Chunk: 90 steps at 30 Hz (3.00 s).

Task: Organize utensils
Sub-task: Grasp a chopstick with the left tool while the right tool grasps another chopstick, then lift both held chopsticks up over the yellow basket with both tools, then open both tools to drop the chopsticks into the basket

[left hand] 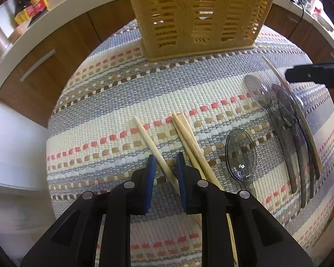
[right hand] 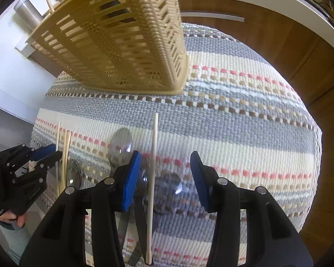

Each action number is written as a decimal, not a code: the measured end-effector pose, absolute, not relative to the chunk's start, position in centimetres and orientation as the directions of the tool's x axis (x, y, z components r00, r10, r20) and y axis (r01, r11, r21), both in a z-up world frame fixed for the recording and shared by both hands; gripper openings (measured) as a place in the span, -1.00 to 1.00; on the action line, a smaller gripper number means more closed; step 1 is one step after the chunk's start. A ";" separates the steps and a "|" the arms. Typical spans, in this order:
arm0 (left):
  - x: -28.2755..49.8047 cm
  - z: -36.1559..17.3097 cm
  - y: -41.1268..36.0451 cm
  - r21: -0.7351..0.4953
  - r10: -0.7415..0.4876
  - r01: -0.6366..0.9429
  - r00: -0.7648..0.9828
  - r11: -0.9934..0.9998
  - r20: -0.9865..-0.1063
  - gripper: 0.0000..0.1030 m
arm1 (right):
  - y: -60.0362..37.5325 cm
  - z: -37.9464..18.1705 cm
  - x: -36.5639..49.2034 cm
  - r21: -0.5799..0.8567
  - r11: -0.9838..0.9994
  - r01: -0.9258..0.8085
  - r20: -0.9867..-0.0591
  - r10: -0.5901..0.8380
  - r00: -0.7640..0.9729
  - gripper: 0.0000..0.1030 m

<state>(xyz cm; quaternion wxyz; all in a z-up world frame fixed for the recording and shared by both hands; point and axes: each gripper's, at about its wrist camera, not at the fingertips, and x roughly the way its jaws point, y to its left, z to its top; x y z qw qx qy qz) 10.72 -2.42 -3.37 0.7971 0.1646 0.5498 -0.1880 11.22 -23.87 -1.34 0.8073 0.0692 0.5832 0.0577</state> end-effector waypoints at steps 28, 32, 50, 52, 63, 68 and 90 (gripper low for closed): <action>8.3 4.2 -0.5 -0.106 -0.355 0.440 0.535 0.892 -0.766 -0.94 | -22.6 4.9 4.5 0.113 0.972 -0.204 -0.843 0.203 0.499 -0.94; 7.2 9.8 0.0 -0.150 -0.436 0.447 0.651 0.882 -0.621 -0.94 | -21.7 10.2 2.9 0.102 0.964 -0.246 -0.751 0.237 0.616 -0.94; 10.7 22.4 -3.5 -0.172 -0.461 0.449 0.887 0.877 -0.037 -0.93 | -21.5 24.5 6.7 0.014 0.977 -0.212 -0.229 0.209 0.951 -0.94; 12.1 21.8 -4.0 -0.161 -0.448 0.439 0.894 0.884 -0.020 -0.94 | -21.7 24.3 8.0 0.020 0.980 -0.200 -0.212 0.200 0.957 -0.94; 17.4 15.7 -3.9 -0.174 -0.321 0.312 0.947 0.934 -0.027 -0.93 | -21.0 18.9 14.2 -0.054 0.978 -0.203 -0.193 0.189 0.963 -0.94; 18.1 13.9 -4.2 -0.159 -0.278 0.271 0.960 0.950 -0.025 -0.93 | -21.3 16.5 15.3 -0.059 0.980 -0.190 -0.200 0.175 0.964 -0.94; 12.4 14.9 0.1 -0.199 -0.393 0.365 0.911 0.910 -0.125 0.24 | -25.2 14.4 7.4 0.056 0.969 -0.240 -0.272 0.246 0.931 -0.05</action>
